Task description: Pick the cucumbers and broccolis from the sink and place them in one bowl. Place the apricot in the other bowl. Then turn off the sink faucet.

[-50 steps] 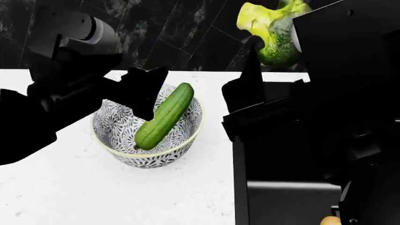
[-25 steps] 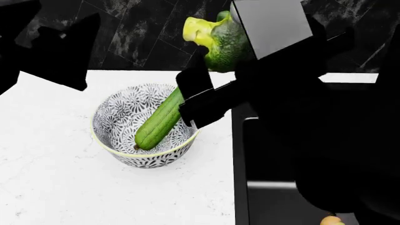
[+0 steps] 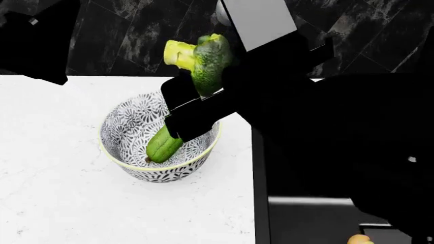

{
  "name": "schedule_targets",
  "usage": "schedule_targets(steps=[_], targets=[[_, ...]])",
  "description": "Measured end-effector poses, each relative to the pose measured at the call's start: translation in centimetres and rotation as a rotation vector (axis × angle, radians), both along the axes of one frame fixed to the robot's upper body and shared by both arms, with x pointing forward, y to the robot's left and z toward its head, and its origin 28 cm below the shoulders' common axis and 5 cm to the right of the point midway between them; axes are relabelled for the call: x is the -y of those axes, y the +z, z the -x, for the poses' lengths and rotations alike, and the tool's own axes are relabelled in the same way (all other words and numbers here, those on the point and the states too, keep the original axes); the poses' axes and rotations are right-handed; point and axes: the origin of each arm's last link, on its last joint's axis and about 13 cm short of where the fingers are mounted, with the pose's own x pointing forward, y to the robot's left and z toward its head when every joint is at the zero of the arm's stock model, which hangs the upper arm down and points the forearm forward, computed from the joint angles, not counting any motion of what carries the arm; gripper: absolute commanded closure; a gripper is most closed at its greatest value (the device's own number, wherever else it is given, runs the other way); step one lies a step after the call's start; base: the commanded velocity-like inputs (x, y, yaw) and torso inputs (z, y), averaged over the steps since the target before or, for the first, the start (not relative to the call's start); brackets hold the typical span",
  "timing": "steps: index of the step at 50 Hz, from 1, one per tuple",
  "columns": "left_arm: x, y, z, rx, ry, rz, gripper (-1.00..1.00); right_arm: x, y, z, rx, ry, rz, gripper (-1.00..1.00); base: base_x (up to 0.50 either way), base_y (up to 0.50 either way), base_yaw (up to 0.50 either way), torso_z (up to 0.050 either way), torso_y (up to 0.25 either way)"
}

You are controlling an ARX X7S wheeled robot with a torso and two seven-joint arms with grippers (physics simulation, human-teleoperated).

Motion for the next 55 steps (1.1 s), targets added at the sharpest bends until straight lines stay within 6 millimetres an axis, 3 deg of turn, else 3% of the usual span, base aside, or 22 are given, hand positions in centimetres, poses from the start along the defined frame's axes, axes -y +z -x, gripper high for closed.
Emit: schedule_targets(steps=[34, 35, 42, 55], targets=[[-0.4, -0.1, 0.2, 0.002, 0.013, 0.005, -1.00, -2.0, -1.6, -3.0, -0.146, 0.074, -0.034, 1.00, 0.00, 0.00, 0.00, 0.000, 0.000], [-0.4, -0.1, 0.2, 0.002, 0.013, 0.005, -1.00, -2.1, -1.6, -3.1, -0.151, 0.076, -0.036, -1.00, 0.00, 0.00, 0.00, 0.000, 0.000], [-0.4, -0.2, 0.2, 0.000, 0.015, 0.006, -1.00, -2.1, -1.2, -3.5, -0.134, 0.065, -0.076, -1.00, 0.00, 0.00, 0.00, 0.000, 0.000], [-0.6, -0.6, 0.4, -0.007, 0.016, 0.010, -1.00, -0.5, 2.4, -2.6, 0.058, -0.027, -0.167, -1.00, 0.00, 0.00, 0.00, 0.000, 0.000]])
